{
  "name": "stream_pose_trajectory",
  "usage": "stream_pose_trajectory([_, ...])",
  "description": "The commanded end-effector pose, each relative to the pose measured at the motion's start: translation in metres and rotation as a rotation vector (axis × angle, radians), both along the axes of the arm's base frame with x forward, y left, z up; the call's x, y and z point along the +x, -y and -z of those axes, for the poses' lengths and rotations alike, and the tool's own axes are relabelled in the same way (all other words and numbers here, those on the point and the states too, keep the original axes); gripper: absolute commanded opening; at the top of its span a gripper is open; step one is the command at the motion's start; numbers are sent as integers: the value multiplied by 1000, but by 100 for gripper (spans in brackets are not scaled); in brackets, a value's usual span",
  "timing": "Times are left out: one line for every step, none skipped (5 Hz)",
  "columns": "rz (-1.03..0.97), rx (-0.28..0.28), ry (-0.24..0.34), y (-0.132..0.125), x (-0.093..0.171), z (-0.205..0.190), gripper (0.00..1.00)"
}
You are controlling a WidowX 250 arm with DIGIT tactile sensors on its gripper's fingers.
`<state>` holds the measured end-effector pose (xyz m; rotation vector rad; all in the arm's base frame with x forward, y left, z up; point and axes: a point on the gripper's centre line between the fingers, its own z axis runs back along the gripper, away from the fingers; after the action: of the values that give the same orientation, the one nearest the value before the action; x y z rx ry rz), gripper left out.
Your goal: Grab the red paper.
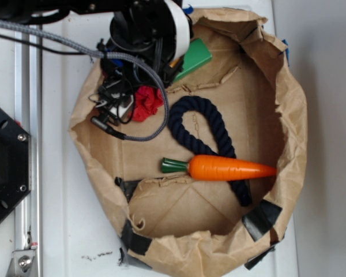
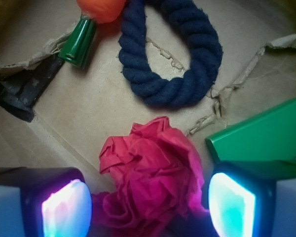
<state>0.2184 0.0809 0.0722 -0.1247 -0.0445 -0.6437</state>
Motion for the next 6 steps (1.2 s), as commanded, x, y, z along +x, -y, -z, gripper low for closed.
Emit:
stream_pose_trajectory([8, 10, 36, 16, 23, -5, 100])
stream_pose_trajectory([17, 20, 21, 20, 27, 15, 100])
stream_pose_trajectory([27, 31, 8, 23, 29, 22, 100])
stream_pose_trajectory([18, 24, 21, 24, 27, 20, 0])
stream_pose_trajectory([16, 19, 34, 22, 27, 16, 0])
stream_pose_trajectory([16, 15, 40, 22, 25, 15, 0])
